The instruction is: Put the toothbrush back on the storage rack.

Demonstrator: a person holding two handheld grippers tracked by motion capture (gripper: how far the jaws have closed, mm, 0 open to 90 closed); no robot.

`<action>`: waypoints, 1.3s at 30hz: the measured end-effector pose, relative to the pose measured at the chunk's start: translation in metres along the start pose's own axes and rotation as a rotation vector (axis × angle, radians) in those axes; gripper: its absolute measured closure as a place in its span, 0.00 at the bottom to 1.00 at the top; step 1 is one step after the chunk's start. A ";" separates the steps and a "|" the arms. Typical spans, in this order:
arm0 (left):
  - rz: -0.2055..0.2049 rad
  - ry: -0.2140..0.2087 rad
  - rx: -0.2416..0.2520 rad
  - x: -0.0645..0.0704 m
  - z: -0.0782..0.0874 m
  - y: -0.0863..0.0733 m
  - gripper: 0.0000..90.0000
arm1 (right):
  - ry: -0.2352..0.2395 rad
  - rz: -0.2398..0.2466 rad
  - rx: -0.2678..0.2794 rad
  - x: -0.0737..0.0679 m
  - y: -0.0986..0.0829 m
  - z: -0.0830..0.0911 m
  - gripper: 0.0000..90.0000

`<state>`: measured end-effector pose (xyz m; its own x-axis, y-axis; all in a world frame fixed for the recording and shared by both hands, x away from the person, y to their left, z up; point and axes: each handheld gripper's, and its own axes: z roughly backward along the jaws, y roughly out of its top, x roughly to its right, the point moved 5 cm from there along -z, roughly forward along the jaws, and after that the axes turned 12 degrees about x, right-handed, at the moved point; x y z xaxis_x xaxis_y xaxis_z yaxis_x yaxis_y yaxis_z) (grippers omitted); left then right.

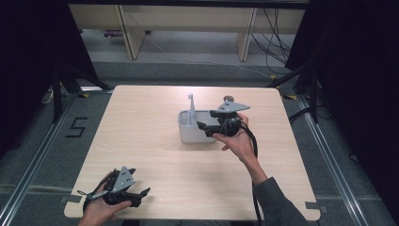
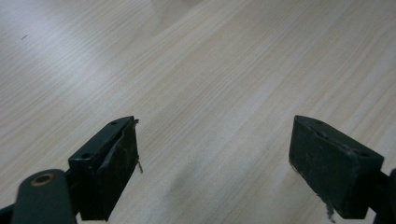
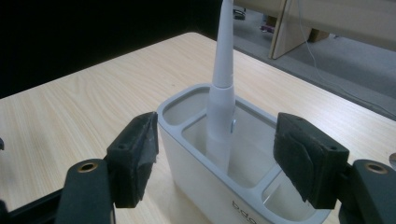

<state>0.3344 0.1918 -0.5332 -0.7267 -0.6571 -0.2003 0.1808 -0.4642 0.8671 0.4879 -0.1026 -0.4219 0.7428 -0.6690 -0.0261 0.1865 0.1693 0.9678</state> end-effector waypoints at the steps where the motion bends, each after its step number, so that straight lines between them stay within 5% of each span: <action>1: 0.005 0.001 0.003 0.001 0.000 0.000 0.17 | -0.004 0.008 0.007 0.000 0.000 0.000 0.35; 39: -0.002 0.008 -0.011 -0.002 -0.002 0.000 0.17 | -0.019 -0.030 -0.021 -0.003 -0.031 0.039 0.25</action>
<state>0.3374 0.1924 -0.5335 -0.7217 -0.6609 -0.2058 0.1866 -0.4721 0.8616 0.4548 -0.1343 -0.4423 0.7244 -0.6876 -0.0504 0.2226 0.1640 0.9610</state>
